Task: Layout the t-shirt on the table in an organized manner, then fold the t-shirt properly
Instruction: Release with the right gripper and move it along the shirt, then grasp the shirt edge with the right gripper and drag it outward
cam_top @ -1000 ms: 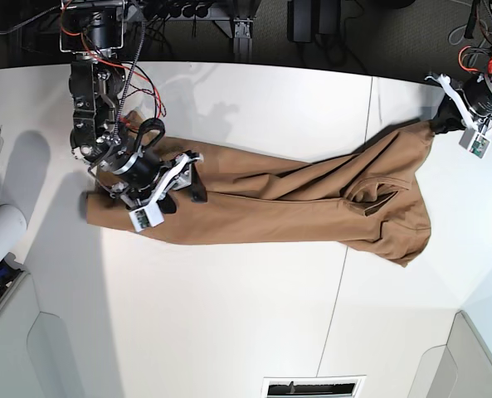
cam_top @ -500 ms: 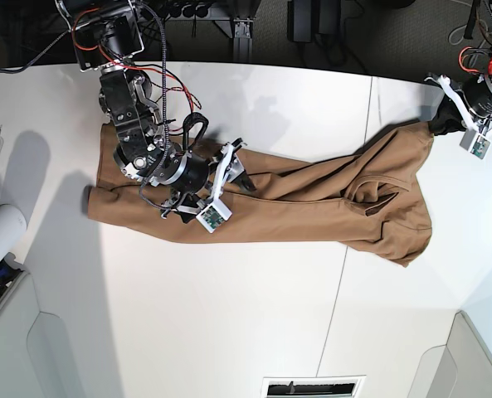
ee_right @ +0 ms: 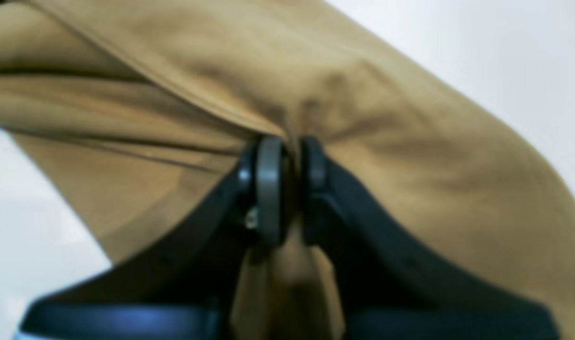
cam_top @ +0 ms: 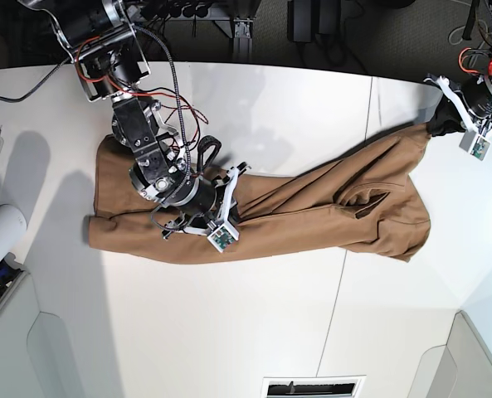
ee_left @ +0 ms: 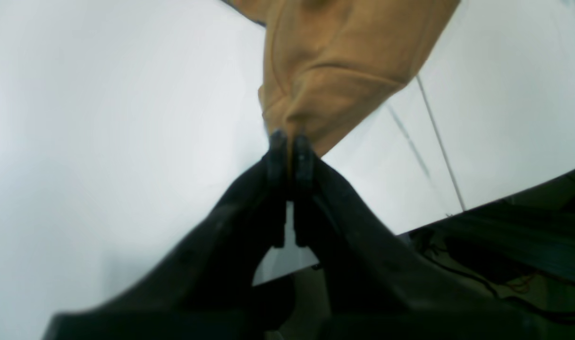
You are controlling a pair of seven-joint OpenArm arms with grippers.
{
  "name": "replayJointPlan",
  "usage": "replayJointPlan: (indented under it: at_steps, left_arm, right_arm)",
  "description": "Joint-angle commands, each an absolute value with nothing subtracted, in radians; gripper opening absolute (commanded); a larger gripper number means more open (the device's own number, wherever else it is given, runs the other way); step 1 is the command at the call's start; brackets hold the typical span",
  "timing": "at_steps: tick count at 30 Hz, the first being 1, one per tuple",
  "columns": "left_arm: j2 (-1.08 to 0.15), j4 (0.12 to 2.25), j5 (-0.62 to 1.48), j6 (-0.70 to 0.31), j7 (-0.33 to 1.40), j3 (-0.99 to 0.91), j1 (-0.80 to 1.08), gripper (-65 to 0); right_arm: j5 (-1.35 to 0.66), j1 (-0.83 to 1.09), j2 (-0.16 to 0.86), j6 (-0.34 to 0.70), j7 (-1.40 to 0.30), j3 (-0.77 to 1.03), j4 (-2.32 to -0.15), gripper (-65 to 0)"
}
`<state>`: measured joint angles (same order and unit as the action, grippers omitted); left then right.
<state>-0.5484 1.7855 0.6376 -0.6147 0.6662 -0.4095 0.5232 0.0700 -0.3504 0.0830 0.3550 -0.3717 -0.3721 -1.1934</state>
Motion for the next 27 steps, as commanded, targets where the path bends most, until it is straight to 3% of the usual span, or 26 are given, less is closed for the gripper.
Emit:
replayJointPlan:
  at_steps: [1,2,13,19,24,27]
  left_arm:
    - [-0.565,1.8,0.641,-0.618,0.662,-0.419,0.536,-65.0]
    - [-0.565,1.8,0.641,-0.618,0.663,-0.419,0.546,-65.0]
    - [-0.564,1.8,0.663,-0.644,0.662,-0.472,0.661,-65.0]
    - [-0.565,1.8,0.698,-0.656,0.662,-0.522,0.718,-65.0]
    - [-0.565,1.8,0.695,-0.67,0.663,-0.524,0.738,-65.0]
    - [-0.565,1.8,0.699,-0.67,0.657,-0.524,0.736,-65.0]
  right_arm:
    - [0.086,-0.391,0.083,0.342,-0.356,-0.358,-1.208,-62.1]
    - [0.102,-0.399,0.083,0.342,-0.356,-0.348,-1.208,-65.0]
    - [0.123,-0.5,0.086,0.343,-0.356,-0.14,-1.205,-65.0]
    - [0.036,-0.529,0.112,0.344,-0.356,-0.096,-1.204,-64.7]
    - [0.036,-0.529,0.122,0.308,-0.356,-0.096,-1.204,-34.9]
    - [0.011,-0.525,0.121,0.311,-0.369,-0.096,-1.204,-31.1]
